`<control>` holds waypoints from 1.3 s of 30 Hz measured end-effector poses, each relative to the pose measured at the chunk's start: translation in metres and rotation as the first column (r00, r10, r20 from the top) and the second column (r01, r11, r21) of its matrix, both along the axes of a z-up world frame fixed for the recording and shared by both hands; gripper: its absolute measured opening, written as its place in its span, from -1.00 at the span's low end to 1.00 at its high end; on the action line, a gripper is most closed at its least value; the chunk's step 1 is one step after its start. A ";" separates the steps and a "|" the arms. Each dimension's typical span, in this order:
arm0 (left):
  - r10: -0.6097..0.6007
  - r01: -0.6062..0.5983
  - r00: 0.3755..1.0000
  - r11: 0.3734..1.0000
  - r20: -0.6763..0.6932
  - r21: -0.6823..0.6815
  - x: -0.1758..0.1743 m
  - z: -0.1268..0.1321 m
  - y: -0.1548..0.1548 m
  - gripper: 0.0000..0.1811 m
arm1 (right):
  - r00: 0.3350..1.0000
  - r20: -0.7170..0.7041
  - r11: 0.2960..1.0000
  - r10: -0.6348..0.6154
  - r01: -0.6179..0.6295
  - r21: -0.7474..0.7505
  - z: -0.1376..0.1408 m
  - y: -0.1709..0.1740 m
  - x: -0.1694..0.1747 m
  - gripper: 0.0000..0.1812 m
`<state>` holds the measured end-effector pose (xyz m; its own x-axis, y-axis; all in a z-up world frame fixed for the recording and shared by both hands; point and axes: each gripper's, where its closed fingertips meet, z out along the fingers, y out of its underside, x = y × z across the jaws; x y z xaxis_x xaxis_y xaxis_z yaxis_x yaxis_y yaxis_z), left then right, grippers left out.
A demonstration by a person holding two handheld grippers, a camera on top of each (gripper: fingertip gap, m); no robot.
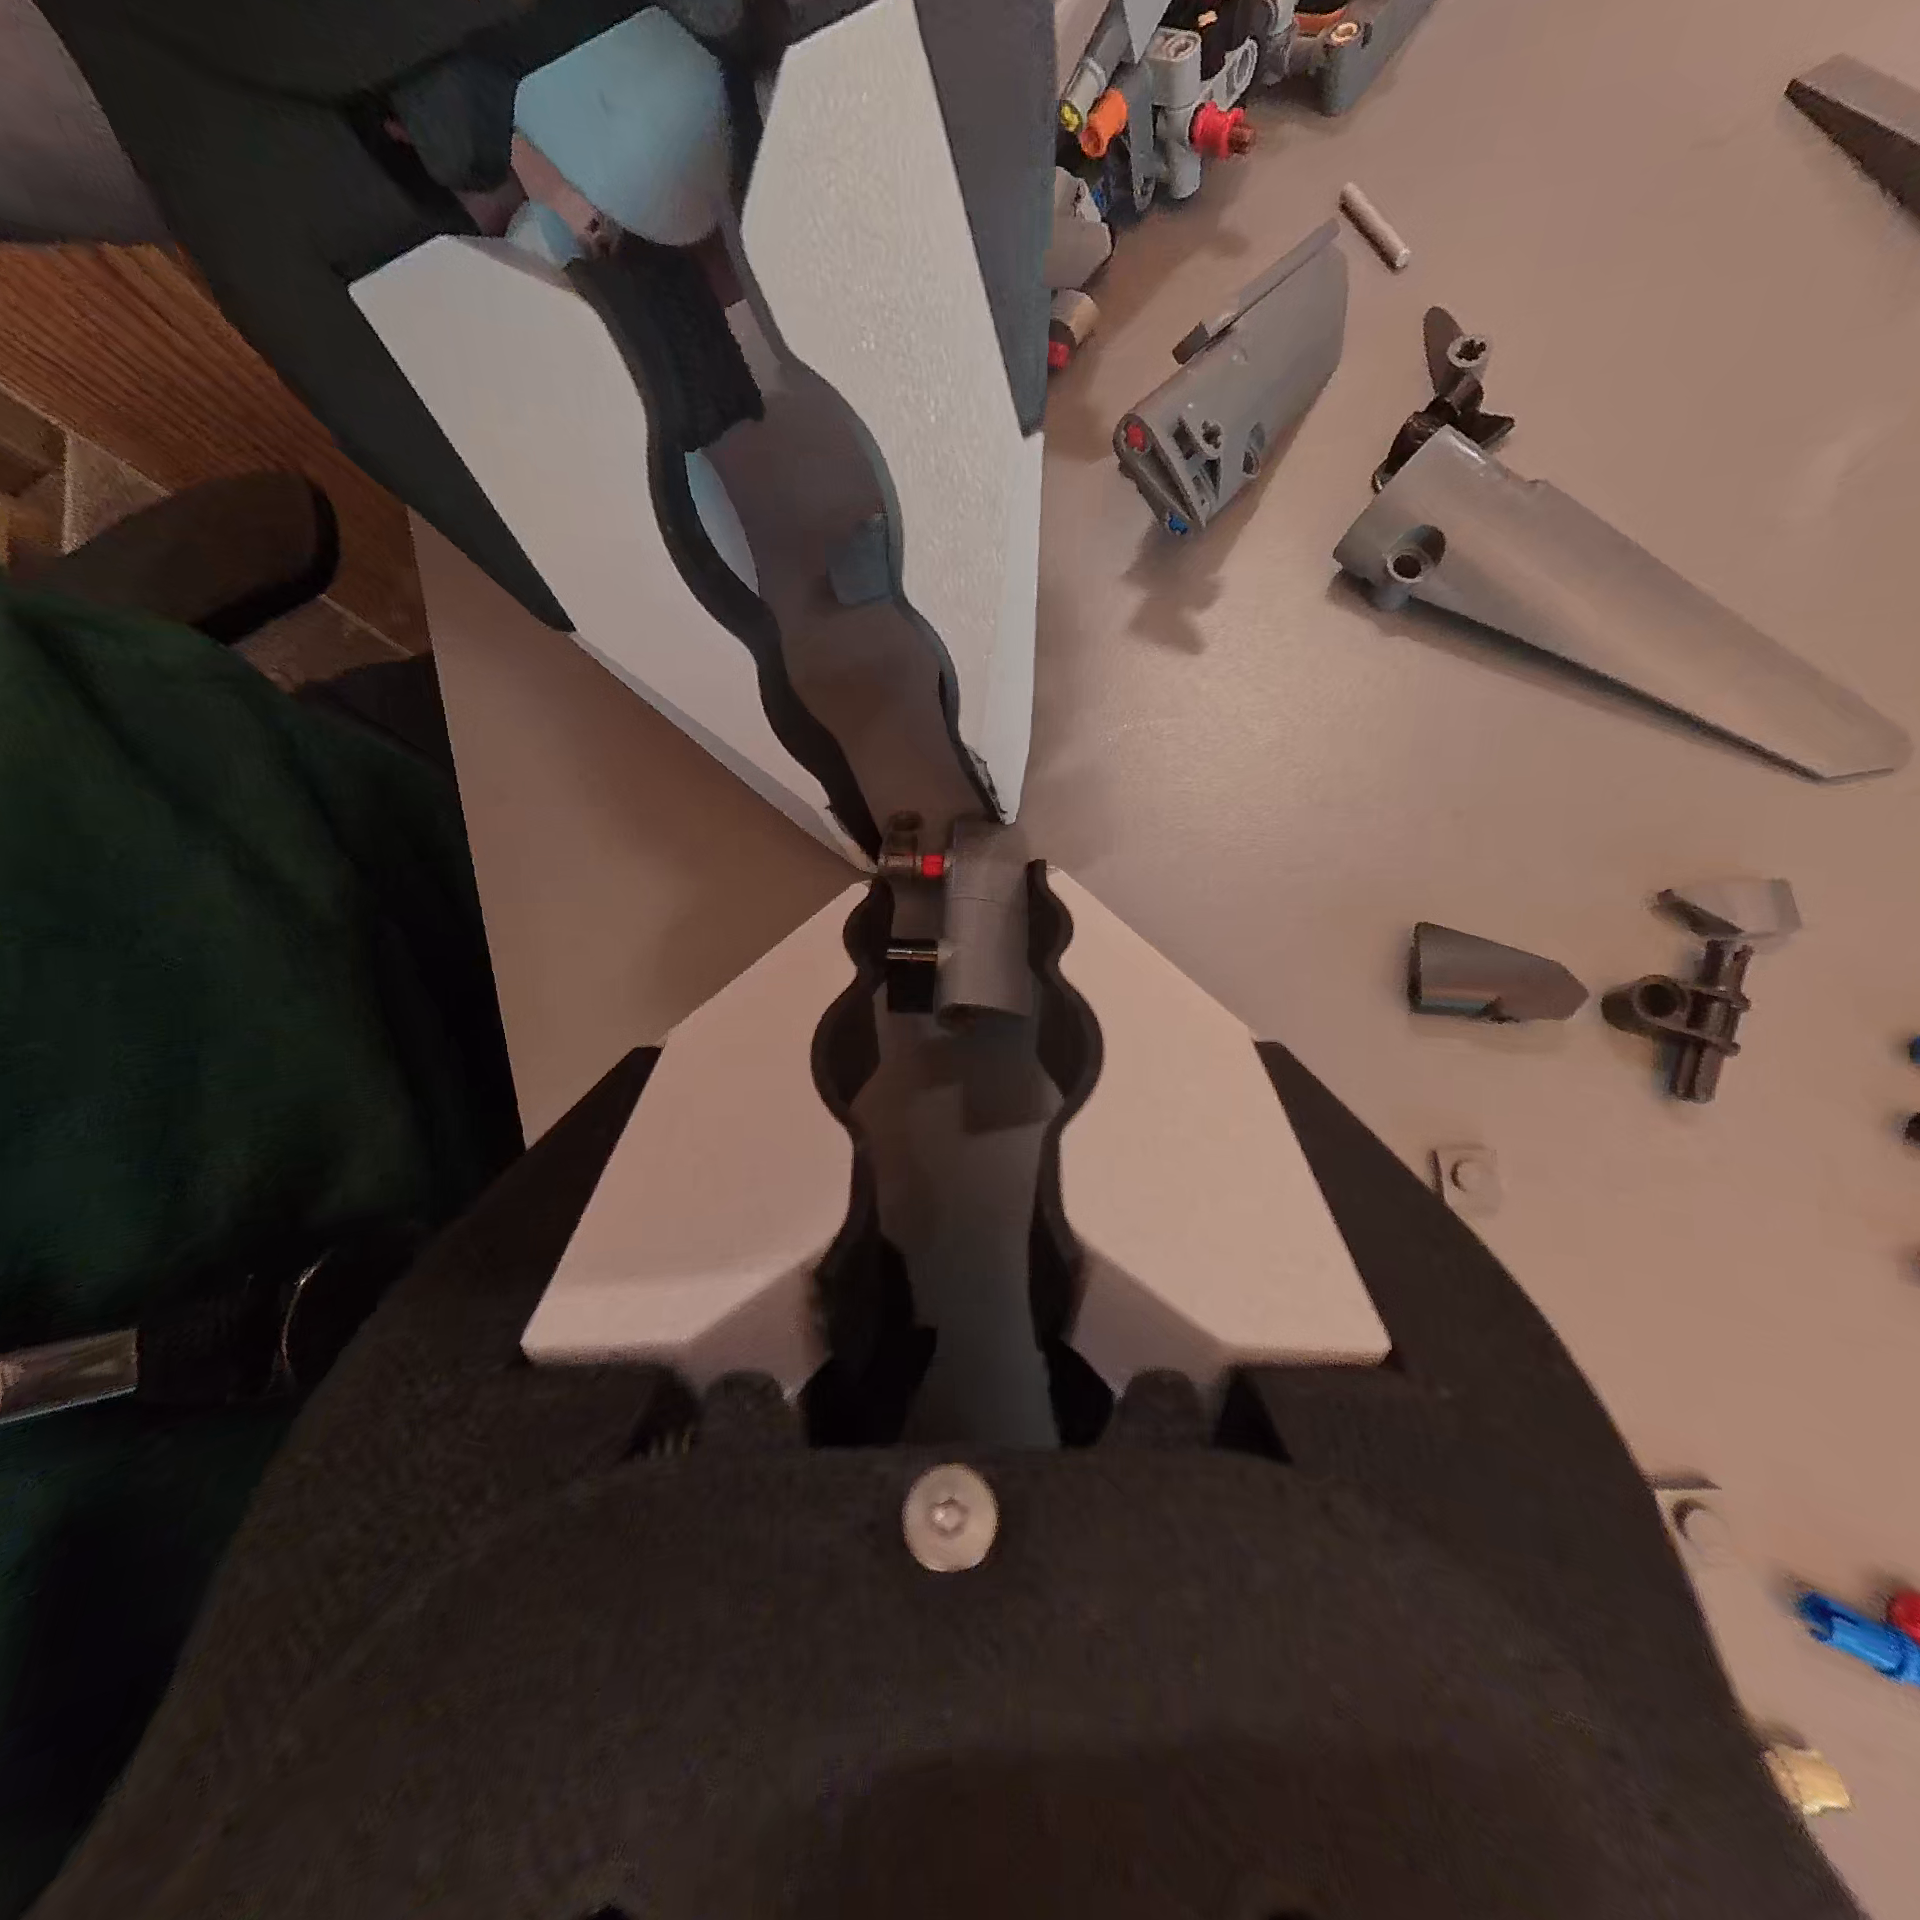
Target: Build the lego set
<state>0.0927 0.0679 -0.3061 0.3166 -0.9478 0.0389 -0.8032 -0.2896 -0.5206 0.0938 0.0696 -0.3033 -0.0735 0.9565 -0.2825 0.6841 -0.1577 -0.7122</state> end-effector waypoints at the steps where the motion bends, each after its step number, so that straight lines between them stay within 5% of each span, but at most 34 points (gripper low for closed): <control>1: -0.003 0.003 1.000 1.000 0.000 -0.002 0.000 0.000 0.000 -0.78 | 1.000 0.000 1.000 0.001 -0.001 0.004 0.000 0.000 0.000 -0.73; 39: -0.247 0.234 0.964 0.964 -0.102 -0.126 0.004 -0.002 -0.001 -0.76 | 0.998 -0.006 0.997 0.067 -0.067 0.027 0.000 -0.003 0.000 -0.73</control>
<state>0.0964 0.0669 -0.3077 0.0887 -0.9881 0.1259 -0.9090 -0.1320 -0.3954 0.0936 0.0671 -0.3035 -0.1393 0.9564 -0.2566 0.6878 -0.0930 -0.7199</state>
